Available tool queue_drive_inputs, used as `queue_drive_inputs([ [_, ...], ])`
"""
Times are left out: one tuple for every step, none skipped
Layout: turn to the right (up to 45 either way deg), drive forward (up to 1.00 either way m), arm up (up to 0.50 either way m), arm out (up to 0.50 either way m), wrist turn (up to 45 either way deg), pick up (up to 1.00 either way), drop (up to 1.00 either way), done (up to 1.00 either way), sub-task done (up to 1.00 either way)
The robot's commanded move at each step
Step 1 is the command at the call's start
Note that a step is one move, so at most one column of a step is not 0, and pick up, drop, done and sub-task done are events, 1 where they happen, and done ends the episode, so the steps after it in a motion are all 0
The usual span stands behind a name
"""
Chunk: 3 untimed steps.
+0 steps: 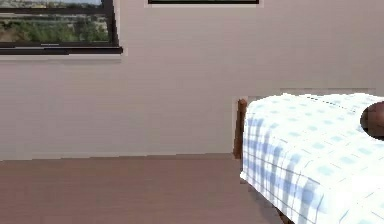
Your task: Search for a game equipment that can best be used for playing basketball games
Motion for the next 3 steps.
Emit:
queue_drive_inputs([
  [0.0,0.65,0.0,0.0,0.0,0.0,0.0,0.0,0.0],
  [45.0,0.0,0.0,0.0,0.0,0.0,0.0,0.0,0.0],
  [21.0,0.0,0.0,0.0,0.0,0.0,0.0,0.0,0.0],
])
